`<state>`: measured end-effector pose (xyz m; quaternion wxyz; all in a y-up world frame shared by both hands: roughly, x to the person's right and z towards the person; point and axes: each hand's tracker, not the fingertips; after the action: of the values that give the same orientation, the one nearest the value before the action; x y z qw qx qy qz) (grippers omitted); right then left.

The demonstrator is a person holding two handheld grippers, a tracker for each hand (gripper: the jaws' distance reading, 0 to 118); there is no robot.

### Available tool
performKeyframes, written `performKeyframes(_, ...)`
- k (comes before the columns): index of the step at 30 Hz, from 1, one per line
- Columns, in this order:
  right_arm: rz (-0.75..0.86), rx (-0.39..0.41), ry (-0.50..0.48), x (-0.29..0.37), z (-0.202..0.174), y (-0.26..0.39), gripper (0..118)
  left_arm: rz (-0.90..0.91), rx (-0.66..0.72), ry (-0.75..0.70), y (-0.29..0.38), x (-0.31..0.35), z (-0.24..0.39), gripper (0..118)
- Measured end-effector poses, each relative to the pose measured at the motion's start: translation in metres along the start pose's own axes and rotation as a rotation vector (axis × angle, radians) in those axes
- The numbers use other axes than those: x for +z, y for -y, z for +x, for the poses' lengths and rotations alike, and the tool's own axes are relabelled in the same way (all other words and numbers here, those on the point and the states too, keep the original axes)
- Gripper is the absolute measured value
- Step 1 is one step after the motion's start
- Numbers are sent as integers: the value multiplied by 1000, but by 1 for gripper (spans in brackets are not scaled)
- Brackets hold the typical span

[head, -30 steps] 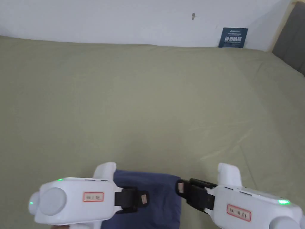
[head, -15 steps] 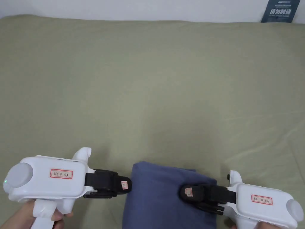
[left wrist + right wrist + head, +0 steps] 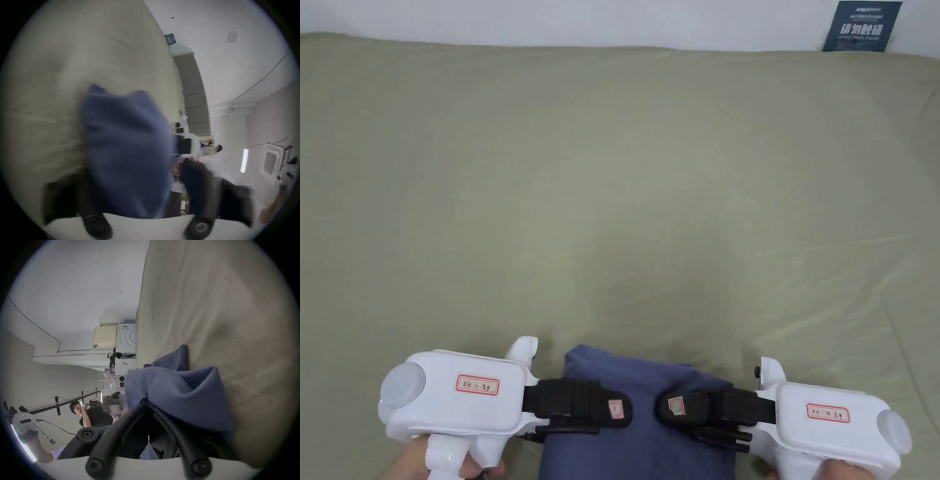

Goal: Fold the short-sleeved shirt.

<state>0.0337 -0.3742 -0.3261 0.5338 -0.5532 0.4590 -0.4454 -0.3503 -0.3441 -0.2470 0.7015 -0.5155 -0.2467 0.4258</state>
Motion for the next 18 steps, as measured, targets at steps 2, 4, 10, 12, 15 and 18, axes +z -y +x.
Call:
performKeyframes(2,24,17,30,2,-8,-1,0,-13,7,-60,0,1,-3,29)
performKeyframes(4,34,51,83,4,-17,-2,0,-15,33,-7,-4,5,1,29)
performKeyframes(10,55,202,164,12,-58,17,0,27,-17,-32,-18,70,-4,29)
performKeyframes(12,56,222,164,11,-65,24,0,88,14,-68,-26,115,-16,29)
performKeyframes(15,51,252,182,5,-73,32,0,163,24,-168,-36,200,-40,29)
performKeyframes(18,52,269,190,-5,-80,37,0,217,75,-240,-47,287,-80,29)
